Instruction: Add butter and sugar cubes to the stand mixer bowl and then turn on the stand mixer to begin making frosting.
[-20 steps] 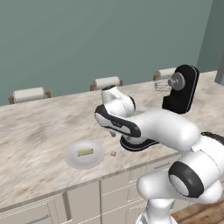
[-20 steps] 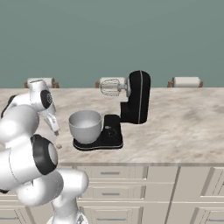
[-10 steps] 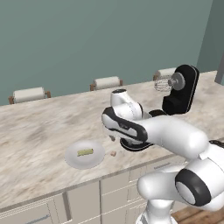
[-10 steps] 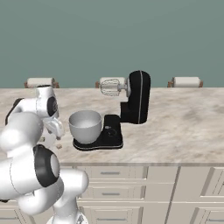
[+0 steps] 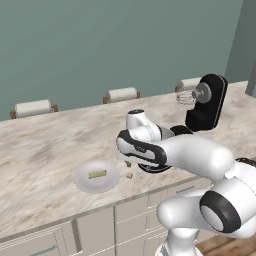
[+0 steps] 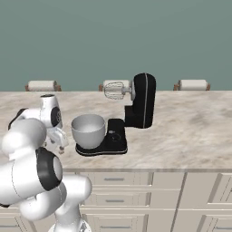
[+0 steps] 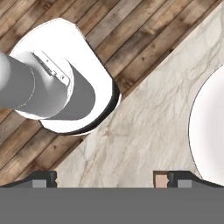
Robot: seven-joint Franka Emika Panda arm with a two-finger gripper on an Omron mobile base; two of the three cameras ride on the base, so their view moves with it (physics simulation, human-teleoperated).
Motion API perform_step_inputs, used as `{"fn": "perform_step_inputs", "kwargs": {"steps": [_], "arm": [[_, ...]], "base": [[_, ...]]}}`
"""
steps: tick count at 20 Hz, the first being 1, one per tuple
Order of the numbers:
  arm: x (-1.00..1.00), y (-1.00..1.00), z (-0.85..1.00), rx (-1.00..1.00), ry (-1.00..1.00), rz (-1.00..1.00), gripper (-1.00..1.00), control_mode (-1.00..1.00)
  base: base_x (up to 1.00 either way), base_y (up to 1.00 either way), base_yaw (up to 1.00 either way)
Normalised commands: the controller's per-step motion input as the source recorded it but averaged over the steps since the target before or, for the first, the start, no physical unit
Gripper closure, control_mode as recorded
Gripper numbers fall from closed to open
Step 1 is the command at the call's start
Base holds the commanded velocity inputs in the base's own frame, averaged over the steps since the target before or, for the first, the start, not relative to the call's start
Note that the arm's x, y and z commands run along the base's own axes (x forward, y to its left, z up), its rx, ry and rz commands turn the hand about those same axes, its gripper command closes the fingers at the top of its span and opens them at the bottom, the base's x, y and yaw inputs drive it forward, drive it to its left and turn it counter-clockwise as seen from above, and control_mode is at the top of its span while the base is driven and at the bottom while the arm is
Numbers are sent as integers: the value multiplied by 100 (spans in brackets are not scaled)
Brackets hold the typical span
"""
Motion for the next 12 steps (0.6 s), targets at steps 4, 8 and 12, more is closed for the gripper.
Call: {"fn": "perform_step_inputs", "kwargs": {"steps": [4,8,12], "arm": [[0,9,-24,0,-4,1,-100,-100],[0,5,-17,0,-9,1,-100,-100],[17,1,-19,0,-6,3,-100,-100]], "base": [[0,0,0],[0,0,0],[0,0,0]]}}
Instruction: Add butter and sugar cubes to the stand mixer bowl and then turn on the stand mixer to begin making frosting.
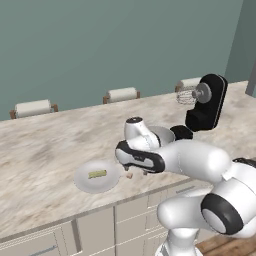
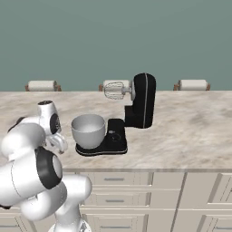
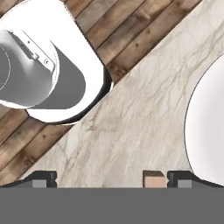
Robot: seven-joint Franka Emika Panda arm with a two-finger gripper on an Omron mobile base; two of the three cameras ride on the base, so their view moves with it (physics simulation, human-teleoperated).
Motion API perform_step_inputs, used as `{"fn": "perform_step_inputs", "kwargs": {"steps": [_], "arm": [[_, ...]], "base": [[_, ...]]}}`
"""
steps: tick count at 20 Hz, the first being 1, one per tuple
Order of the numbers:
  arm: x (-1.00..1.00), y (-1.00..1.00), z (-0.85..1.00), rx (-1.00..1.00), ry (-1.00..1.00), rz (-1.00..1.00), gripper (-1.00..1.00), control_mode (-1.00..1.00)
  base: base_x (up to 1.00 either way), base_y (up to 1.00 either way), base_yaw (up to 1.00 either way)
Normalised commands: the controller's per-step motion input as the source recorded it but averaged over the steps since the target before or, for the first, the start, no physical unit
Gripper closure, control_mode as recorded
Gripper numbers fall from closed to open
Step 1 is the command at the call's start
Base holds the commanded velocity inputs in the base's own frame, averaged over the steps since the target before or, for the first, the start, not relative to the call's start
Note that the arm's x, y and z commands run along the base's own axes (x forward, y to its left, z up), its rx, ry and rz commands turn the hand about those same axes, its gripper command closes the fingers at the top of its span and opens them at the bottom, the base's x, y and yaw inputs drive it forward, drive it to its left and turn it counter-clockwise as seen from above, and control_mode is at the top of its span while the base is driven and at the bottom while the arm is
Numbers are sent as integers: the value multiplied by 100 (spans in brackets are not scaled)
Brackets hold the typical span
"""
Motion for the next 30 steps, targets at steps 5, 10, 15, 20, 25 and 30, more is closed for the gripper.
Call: {"fn": "perform_step_inputs", "kwargs": {"steps": [5,10,15,20,25,30], "arm": [[15,0,-13,0,-2,5,-100,-100],[14,0,-12,0,-2,4,-100,-100],[7,0,-14,0,-1,2,-100,-100],[6,1,-13,1,0,0,-100,-100],[10,2,-14,4,0,0,-100,-100],[8,1,-13,3,0,0,-100,-100]], "base": [[0,0,0],[0,0,0],[0,0,0],[0,0,0],[0,0,0],[0,0,0]]}}
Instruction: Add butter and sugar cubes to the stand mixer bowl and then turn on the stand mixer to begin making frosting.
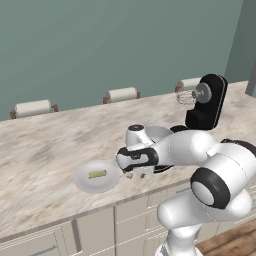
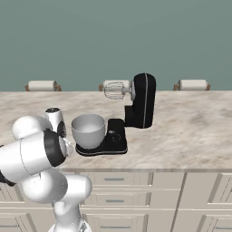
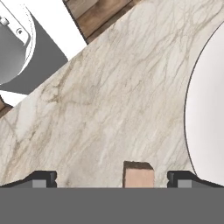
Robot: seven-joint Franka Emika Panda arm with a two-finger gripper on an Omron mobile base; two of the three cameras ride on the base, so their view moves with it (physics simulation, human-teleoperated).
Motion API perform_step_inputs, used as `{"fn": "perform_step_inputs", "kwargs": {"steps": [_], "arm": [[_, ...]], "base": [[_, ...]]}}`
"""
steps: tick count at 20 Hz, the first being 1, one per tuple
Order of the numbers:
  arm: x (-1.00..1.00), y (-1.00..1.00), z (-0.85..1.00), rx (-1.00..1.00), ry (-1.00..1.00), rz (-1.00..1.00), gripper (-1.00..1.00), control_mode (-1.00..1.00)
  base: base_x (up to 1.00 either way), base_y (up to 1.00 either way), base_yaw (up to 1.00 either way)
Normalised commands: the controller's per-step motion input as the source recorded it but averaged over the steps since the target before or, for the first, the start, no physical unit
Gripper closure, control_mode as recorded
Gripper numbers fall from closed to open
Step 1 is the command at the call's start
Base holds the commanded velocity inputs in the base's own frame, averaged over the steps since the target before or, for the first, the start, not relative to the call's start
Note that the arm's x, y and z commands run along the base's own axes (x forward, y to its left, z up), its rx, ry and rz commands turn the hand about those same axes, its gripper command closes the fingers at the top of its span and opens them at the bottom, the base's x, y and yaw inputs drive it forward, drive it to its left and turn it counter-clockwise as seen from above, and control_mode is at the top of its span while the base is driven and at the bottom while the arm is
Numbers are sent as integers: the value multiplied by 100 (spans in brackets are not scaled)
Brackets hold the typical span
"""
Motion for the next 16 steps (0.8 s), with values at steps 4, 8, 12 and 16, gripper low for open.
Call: {"fn": "perform_step_inputs", "kwargs": {"steps": [4,8,12,16], "arm": [[6,4,-11,2,-1,0,-100,-100],[5,10,-7,0,-2,0,-100,-100],[7,6,-8,0,-3,0,-100,-100],[2,0,-9,0,-3,0,-100,-100]], "base": [[0,0,0],[0,0,0],[0,0,0],[0,0,0]]}}
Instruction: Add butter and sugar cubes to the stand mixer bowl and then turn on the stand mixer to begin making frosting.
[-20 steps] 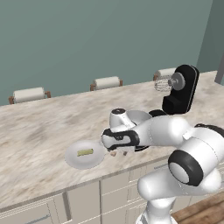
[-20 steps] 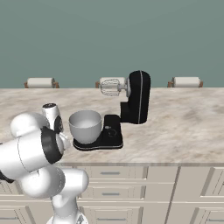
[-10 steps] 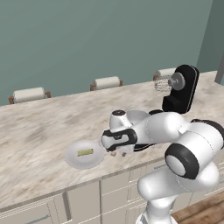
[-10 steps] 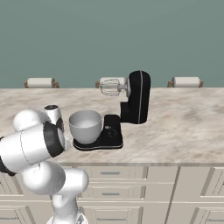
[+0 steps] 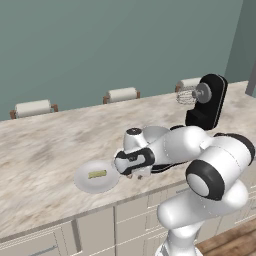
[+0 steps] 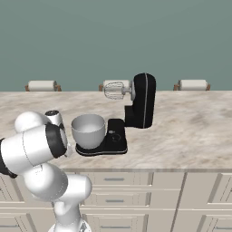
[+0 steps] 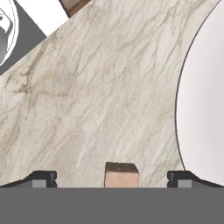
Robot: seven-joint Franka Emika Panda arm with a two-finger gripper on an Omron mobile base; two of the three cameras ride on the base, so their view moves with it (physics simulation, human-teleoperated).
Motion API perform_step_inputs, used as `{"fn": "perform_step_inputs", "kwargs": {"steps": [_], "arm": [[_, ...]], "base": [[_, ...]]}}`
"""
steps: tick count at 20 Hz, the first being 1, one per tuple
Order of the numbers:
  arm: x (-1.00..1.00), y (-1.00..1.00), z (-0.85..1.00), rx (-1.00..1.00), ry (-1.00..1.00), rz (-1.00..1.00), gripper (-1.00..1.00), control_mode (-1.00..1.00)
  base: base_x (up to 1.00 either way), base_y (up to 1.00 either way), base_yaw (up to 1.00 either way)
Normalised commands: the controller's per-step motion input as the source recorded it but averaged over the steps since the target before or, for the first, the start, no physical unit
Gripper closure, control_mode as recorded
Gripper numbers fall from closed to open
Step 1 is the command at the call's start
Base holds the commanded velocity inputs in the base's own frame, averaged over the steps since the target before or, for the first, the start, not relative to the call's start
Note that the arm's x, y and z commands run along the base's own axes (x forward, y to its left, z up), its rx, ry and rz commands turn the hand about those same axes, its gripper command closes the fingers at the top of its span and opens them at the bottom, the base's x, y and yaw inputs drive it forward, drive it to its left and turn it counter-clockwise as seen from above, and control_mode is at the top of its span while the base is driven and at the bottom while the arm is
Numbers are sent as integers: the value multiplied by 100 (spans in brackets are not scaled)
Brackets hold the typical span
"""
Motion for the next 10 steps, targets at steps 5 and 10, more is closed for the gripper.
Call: {"fn": "perform_step_inputs", "kwargs": {"steps": [5,10], "arm": [[0,0,-8,0,-3,0,-100,-100],[0,0,-8,0,-1,0,-100,-100]], "base": [[0,0,0],[0,0,0]]}}
